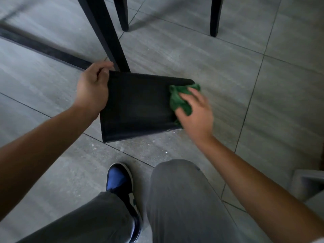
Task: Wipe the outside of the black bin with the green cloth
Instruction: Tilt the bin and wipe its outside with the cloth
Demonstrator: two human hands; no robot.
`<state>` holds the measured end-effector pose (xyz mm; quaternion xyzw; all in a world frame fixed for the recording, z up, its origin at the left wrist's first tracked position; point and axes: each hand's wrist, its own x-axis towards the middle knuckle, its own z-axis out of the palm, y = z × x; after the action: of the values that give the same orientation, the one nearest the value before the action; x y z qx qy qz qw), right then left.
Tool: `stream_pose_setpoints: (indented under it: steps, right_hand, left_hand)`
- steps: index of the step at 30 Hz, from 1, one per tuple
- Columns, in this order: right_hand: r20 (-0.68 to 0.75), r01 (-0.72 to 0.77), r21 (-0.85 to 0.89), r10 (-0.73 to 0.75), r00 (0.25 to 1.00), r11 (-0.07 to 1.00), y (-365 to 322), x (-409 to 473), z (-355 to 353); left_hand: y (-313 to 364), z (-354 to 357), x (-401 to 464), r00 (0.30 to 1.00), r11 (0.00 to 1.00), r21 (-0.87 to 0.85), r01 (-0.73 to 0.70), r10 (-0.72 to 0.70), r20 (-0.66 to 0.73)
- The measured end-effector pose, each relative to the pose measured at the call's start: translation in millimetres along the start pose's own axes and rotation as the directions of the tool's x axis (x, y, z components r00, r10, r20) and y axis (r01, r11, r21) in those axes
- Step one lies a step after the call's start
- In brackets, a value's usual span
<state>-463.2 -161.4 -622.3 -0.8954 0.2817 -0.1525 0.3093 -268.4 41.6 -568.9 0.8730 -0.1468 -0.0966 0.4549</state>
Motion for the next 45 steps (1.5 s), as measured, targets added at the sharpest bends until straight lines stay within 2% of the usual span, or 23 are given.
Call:
stream_pose_setpoints:
  steps: [2, 4, 6, 8, 10, 11, 13, 15, 17, 19, 20, 22, 24, 26, 29, 31, 34, 37, 40, 42, 45]
  right_hand:
    - [-0.018, -0.233, -0.005, 0.233, 0.972, 0.973, 38, 10, -16]
    - [-0.025, -0.327, -0.005, 0.326, 0.945, 0.945, 38, 16, -19]
    - [-0.047, -0.228, 0.031, 0.229, 0.972, 0.973, 4, 9, -10]
    - [-0.089, 0.018, 0.097, -0.009, 0.996, 0.995, -43, -4, 4]
    - [-0.107, 0.272, 0.161, -0.257, 0.960, 0.949, -84, -15, 18]
    - [-0.093, 0.347, 0.170, -0.336, 0.937, 0.922, -96, -19, 21]
    - [-0.055, 0.404, 0.134, -0.401, 0.915, 0.905, -94, -21, 19]
    - [-0.044, 0.395, 0.068, -0.393, 0.918, 0.916, -65, -20, 14]
    - [-0.051, 0.280, 0.005, -0.280, 0.959, 0.960, -23, -19, 9]
    - [-0.039, 0.024, -0.024, -0.025, 0.999, 0.999, 21, -16, 1]
    - [-0.029, -0.117, -0.015, 0.117, 0.993, 0.993, 42, -14, -2]
    - [-0.014, -0.356, 0.016, 0.356, 0.934, 0.934, 74, -11, -9]
    - [-0.048, -0.456, 0.061, 0.459, 0.887, 0.888, 89, -13, -15]
    - [-0.115, -0.452, 0.115, 0.464, 0.879, 0.885, 85, -17, -19]
    - [-0.202, -0.351, 0.148, 0.375, 0.904, 0.925, 68, -18, -20]
    - [-0.214, -0.257, 0.086, 0.270, 0.939, 0.963, 56, -12, -18]
    - [-0.123, -0.211, -0.025, 0.207, 0.971, 0.977, 30, 4, -15]
    - [-0.056, -0.033, -0.040, 0.031, 0.998, 0.999, -18, 2, -8]
    - [-0.010, 0.235, 0.101, -0.235, 0.972, 0.967, -82, -25, 5]
    - [0.053, 0.335, 0.248, -0.358, 0.932, 0.909, -116, -46, 14]
    - [0.095, 0.257, 0.456, -0.333, 0.938, 0.852, -126, -54, 9]
  left_hand:
    - [3, 1, -3, 0.999, 1.000, -0.001, 0.025, -0.025, -0.027]
    - [9, 8, -3, 0.999, 0.999, -0.010, 0.039, -0.039, -0.032]
    - [18, 16, -4, 0.999, 0.999, -0.027, 0.028, -0.028, -0.036]
    - [28, 22, -5, 0.999, 0.999, -0.031, -0.014, 0.013, -0.047]
    - [33, 25, -3, 0.998, 0.998, -0.034, -0.044, 0.042, -0.055]
    - [33, 24, -2, 0.998, 0.998, -0.042, -0.047, 0.045, -0.052]
    - [32, 21, -1, 0.998, 0.998, -0.053, -0.037, 0.034, -0.046]
    - [27, 17, 0, 0.999, 0.999, -0.035, -0.024, 0.023, -0.043]
    - [20, 14, 2, 0.999, 1.000, -0.009, 0.011, -0.011, -0.044]
    - [14, 10, 3, 0.996, 0.998, -0.014, 0.055, -0.056, -0.067]
    - [12, 10, 4, 0.994, 0.997, -0.022, 0.073, -0.075, -0.084]
    - [11, 11, 1, 0.991, 0.996, -0.026, 0.090, -0.092, -0.101]
    - [5, 17, -4, 0.992, 0.997, -0.013, 0.080, -0.080, -0.094]
    - [-3, 20, -11, 0.994, 0.996, -0.004, 0.085, -0.085, -0.069]
    - [-9, 21, -10, 0.990, 0.992, -0.030, 0.125, -0.127, -0.065]
    - [-5, 20, -7, 0.986, 0.989, -0.050, 0.140, -0.144, -0.090]
    - [0, 21, -7, 0.983, 0.988, -0.074, 0.138, -0.146, -0.110]
    - [8, 27, -10, 0.980, 0.988, -0.074, 0.139, -0.147, -0.130]
    - [11, 28, -9, 0.981, 0.993, -0.054, 0.104, -0.111, -0.157]
    - [9, 22, -8, 0.987, 0.997, -0.011, 0.070, -0.071, -0.143]
    - [5, 14, -3, 0.994, 0.999, 0.047, 0.025, -0.020, -0.104]
